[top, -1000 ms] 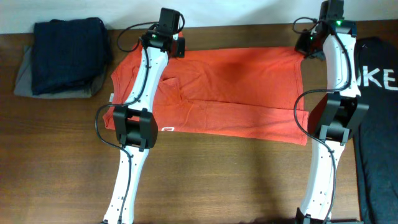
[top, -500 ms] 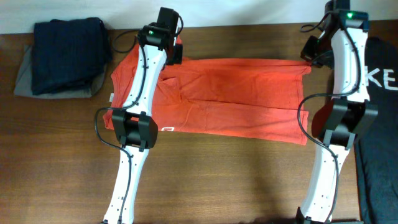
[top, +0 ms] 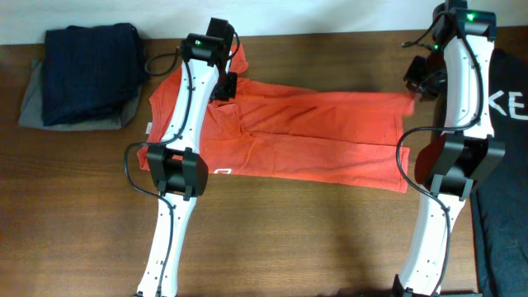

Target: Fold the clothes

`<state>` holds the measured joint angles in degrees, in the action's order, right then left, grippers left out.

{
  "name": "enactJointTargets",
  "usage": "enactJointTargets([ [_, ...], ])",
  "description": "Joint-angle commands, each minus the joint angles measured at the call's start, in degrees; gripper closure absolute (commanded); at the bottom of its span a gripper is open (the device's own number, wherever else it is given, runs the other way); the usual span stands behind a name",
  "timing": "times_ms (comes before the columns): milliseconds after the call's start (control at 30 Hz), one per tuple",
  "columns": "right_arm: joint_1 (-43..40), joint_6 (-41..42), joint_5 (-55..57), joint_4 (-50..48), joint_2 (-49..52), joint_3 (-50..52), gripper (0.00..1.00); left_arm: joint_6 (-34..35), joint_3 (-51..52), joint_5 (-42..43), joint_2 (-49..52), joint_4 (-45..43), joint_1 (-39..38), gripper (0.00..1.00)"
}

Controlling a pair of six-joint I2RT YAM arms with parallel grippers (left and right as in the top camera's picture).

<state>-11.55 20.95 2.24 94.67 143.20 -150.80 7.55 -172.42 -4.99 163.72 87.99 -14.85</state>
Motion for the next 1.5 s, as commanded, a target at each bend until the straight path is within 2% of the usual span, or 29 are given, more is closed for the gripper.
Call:
enactJointTargets([
  [0,-0.2,0.3,1.5,2.1,-1.4,-0.4,0.26,-0.3,-1.2,-0.9,0.3,0.8,0.4,0.74],
  [67,-0.2,0.3,1.5,2.7,-1.4,-0.4,0.02,-0.3,-1.6,-0.9,0.3,0.8,0.4,0.74],
  [233,-0.1,0.3,1.0,2.7,-1.4,-0.4,0.01,-0.6,-7.3,-0.8,0.3,0.8,0.4,0.73],
  [300,-0.1,0.3,1.0,2.6,-1.4,-0.4,0.01,-1.8,-7.5,-0.1,-1.3,-1.0,0.2,0.66],
  [433,-0.1,0.6,0.6,2.6,-1.4,-0.4,0.01,-2.0,-7.5,6.3,-3.1,-7.1,-0.7,0.38],
  [533,-0.1,0.6,-3.5,2.7,-1.4,-0.4,0.01,-2.8,-5.1,7.6,-3.0,-11.8,-2.1,0.34],
  [633,0.0,0.5,-5.3,2.7,-1.4,-0.3,0.01,-7.5,-2.3,6.0,-3.0,-15.2,-3.2,0.28],
  [700,0.2,0.5,-5.2,2.7,-1.4,-0.2,0.01,-7.6,-0.7,1.9,-3.0,-17.8,-3.9,0.28],
  [867,1.1,0.3,-5.2,2.7,-1.4,-0.2,0.01,-9.0,3.0,0.1,-3.0,-25.2,-4.4,0.28],
  [1067,2.8,0.0,-5.3,2.7,-1.4,-0.2,0.01,-9.2,7.7,-6.2,-3.0,-31.1,-4.3,0.3],
  [1467,5.6,-2.3,-5.2,2.7,-1.4,-0.2,0.01,-13.4,12.1,-6.8,-2.9,-35.5,-3.5,0.37],
])
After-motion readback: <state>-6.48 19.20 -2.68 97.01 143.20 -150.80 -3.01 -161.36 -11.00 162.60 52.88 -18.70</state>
